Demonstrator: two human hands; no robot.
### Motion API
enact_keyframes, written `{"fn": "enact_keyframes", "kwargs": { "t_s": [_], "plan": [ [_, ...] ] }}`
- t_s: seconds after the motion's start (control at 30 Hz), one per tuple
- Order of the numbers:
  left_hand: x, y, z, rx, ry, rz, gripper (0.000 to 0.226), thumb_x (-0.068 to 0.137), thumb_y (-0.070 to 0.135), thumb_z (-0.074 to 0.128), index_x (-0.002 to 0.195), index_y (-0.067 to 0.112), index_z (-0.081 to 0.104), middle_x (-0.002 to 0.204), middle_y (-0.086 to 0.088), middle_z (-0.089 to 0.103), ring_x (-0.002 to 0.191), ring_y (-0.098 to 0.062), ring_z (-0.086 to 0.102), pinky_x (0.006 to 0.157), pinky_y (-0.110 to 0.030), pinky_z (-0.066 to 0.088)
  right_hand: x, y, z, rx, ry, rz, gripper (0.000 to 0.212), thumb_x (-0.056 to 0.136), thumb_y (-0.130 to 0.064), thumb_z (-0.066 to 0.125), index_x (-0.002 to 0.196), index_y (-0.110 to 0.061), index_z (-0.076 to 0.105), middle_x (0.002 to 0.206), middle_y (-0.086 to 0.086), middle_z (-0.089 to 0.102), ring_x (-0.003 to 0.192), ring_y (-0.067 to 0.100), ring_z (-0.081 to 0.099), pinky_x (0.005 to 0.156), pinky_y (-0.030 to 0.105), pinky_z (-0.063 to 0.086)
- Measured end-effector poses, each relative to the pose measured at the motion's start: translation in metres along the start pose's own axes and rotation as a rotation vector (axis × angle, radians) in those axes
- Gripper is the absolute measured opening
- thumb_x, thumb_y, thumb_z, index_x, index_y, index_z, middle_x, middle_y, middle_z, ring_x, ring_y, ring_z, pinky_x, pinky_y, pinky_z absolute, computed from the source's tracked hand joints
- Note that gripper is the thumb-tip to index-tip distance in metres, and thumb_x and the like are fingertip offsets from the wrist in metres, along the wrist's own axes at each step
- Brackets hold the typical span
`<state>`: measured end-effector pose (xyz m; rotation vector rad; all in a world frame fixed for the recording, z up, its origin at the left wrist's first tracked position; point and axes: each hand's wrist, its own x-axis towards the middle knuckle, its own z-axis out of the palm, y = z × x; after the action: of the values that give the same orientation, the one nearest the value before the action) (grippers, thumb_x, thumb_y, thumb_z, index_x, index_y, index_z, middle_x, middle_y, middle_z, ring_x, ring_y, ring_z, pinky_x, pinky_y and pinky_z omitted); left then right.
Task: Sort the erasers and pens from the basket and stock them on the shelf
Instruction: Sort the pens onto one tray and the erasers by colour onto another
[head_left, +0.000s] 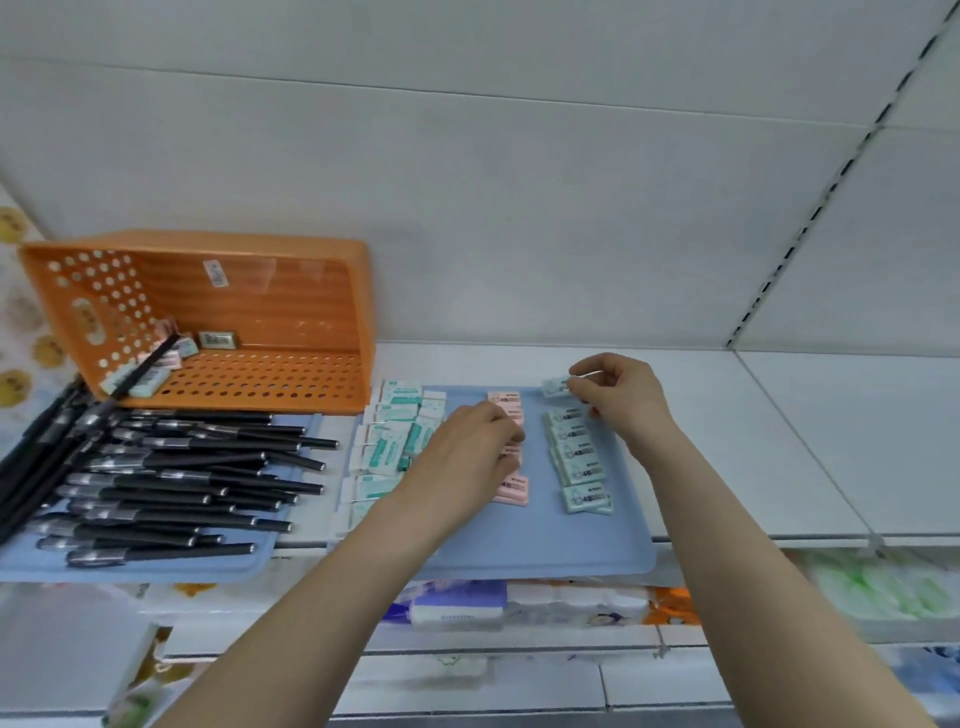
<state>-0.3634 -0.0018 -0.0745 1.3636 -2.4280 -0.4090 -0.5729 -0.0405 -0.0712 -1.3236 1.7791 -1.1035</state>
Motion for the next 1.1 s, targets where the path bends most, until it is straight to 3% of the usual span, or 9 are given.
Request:
{"fn": "enact_keyframes", "kwargs": {
  "t_s": [0.17, 0.27, 0.4, 0.53, 0.67, 0.8, 0.93, 1.1],
  "plan": [
    [0.003, -0.003, 0.001, -0.004, -0.015, 0.008, 0.034, 0.093, 0.023, 0.056, 0.126, 0.019, 0.06, 0.127, 0.001, 0.053, 0.116, -0.022, 0.047, 0.095, -0.029, 0.036, 0.003, -0.003, 0.007, -0.412, -0.087, -0.041, 0.006, 0.085, -0.023, 0.067, 0.086, -0.027, 0.072, 0.083, -0.008, 0.068, 0.081, 0.01, 0.062, 0.068, 0.023, 0.045],
    [0.0, -0.005, -0.007, -0.017, 0.012, 0.036, 0.032, 0.093, 0.022, 0.056, 0.125, 0.018, 0.062, 0.126, 0.001, 0.055, 0.115, -0.021, 0.049, 0.096, -0.029, 0.037, 0.002, -0.012, 0.01, -0.529, -0.047, -0.115, 0.01, 0.086, -0.019, 0.065, 0.086, -0.026, 0.072, 0.086, -0.007, 0.067, 0.081, 0.012, 0.06, 0.067, 0.024, 0.039],
    [-0.021, -0.029, -0.047, -0.086, 0.23, 0.014, 0.024, 0.091, 0.017, 0.06, 0.114, 0.018, 0.067, 0.118, 0.002, 0.06, 0.11, -0.018, 0.053, 0.092, -0.025, 0.036, -0.015, -0.049, 0.035, -0.456, 0.05, -0.379, 0.012, 0.088, -0.018, 0.062, 0.09, -0.027, 0.07, 0.086, -0.008, 0.068, 0.071, 0.005, 0.057, 0.069, 0.026, 0.04],
    [-0.06, -0.09, -0.103, -0.057, 0.481, -0.129, 0.021, 0.092, 0.015, 0.061, 0.111, 0.02, 0.068, 0.113, 0.006, 0.06, 0.103, -0.011, 0.055, 0.085, -0.022, 0.041, -0.054, -0.103, 0.089, -0.28, 0.03, -0.664, 0.013, 0.089, -0.014, 0.063, 0.093, -0.023, 0.07, 0.087, -0.011, 0.068, 0.073, 0.006, 0.058, 0.071, 0.023, 0.045],
    [-0.103, -0.167, -0.146, -0.004, 0.674, -0.344, 0.028, 0.093, 0.013, 0.059, 0.119, 0.021, 0.062, 0.12, 0.006, 0.056, 0.107, -0.011, 0.054, 0.092, -0.029, 0.047, -0.07, -0.139, 0.168, -0.31, -0.17, -0.894, 0.014, 0.091, -0.012, 0.063, 0.099, -0.022, 0.07, 0.094, -0.01, 0.068, 0.081, 0.003, 0.059, 0.076, 0.016, 0.043],
    [-0.121, -0.227, -0.166, 0.016, 0.707, -0.552, 0.048, 0.093, 0.012, 0.058, 0.138, 0.019, 0.044, 0.135, -0.007, 0.047, 0.113, -0.026, 0.055, 0.089, -0.039, 0.048, -0.048, -0.166, 0.253, -0.533, -0.405, -0.895, 0.033, 0.091, -0.009, 0.059, 0.121, -0.021, 0.065, 0.117, 0.0, 0.066, 0.106, 0.019, 0.062, 0.092, 0.035, 0.049],
    [-0.117, -0.253, -0.165, 0.026, 0.651, -0.557, 0.058, 0.092, 0.007, 0.057, 0.144, 0.015, 0.035, 0.136, -0.014, 0.042, 0.112, -0.031, 0.053, 0.082, -0.032, 0.043, -0.027, -0.188, 0.326, -0.667, -0.529, -0.959, 0.049, 0.087, 0.003, 0.058, 0.13, -0.021, 0.06, 0.133, 0.003, 0.06, 0.119, 0.023, 0.054, 0.099, 0.041, 0.047],
    [-0.116, -0.271, -0.168, -0.035, 0.713, -0.52, 0.05, 0.089, 0.001, 0.055, 0.136, 0.017, 0.042, 0.128, -0.007, 0.045, 0.108, -0.023, 0.055, 0.086, -0.039, 0.051, -0.014, -0.2, 0.374, -0.814, -0.568, -1.017, 0.046, 0.089, -0.008, 0.058, 0.133, -0.023, 0.058, 0.14, 0.002, 0.052, 0.117, 0.026, 0.05, 0.094, 0.039, 0.046]
  ]
}}
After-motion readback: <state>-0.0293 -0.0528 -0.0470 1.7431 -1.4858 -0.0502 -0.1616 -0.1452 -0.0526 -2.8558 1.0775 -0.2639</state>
